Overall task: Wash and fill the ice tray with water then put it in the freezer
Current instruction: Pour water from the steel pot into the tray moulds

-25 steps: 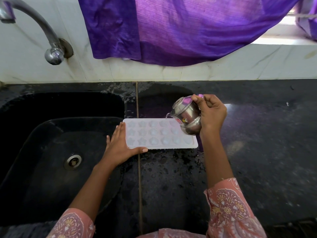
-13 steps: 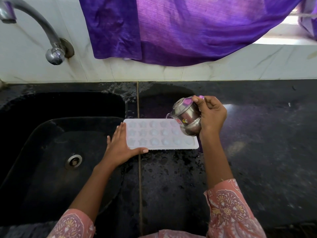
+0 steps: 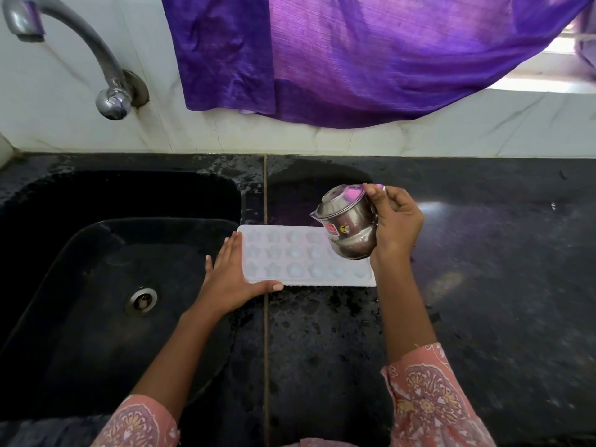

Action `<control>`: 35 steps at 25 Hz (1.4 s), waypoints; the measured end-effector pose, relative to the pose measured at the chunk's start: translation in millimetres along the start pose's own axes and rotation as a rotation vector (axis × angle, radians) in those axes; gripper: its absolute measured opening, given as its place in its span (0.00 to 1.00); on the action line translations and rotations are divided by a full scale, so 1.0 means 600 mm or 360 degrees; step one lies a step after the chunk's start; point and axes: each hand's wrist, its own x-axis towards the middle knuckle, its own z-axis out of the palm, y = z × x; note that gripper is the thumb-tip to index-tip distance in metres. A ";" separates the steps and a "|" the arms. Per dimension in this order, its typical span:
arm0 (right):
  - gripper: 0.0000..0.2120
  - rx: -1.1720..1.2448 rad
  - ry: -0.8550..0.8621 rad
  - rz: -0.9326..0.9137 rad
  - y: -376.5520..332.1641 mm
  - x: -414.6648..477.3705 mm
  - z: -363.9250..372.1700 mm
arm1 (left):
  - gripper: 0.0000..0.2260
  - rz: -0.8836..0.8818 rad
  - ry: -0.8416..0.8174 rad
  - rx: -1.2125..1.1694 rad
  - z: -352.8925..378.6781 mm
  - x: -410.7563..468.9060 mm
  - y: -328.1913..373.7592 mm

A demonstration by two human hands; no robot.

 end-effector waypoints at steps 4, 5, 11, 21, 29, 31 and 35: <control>0.08 -0.0125 -0.0070 -0.0072 0.000 -0.003 0.011 | 0.59 -0.0004 0.0004 0.0021 -0.002 -0.002 0.003; 0.09 -0.0161 -0.0080 -0.0097 0.000 -0.004 0.013 | 0.59 -0.0004 0.0006 0.0034 -0.002 -0.002 0.004; 0.10 -0.0275 -0.0128 -0.0171 0.003 -0.004 0.017 | 0.57 -0.0019 -0.0001 0.0074 -0.001 -0.003 0.005; 0.10 -0.0353 -0.0147 -0.0213 0.001 -0.008 0.020 | 0.56 -0.0011 0.0008 0.0077 -0.001 -0.005 0.005; 0.08 -0.0421 -0.0134 -0.0242 -0.007 -0.012 0.023 | 0.56 -0.0014 0.0016 0.0066 0.000 -0.005 0.004; 0.08 -0.0420 -0.0130 -0.0245 -0.007 -0.013 0.023 | 0.56 -0.0015 0.0012 0.0070 0.000 -0.005 0.004; 0.08 -0.0418 -0.0129 -0.0248 -0.007 -0.013 0.023 | 0.56 -0.0003 0.0015 0.0051 0.000 -0.006 0.003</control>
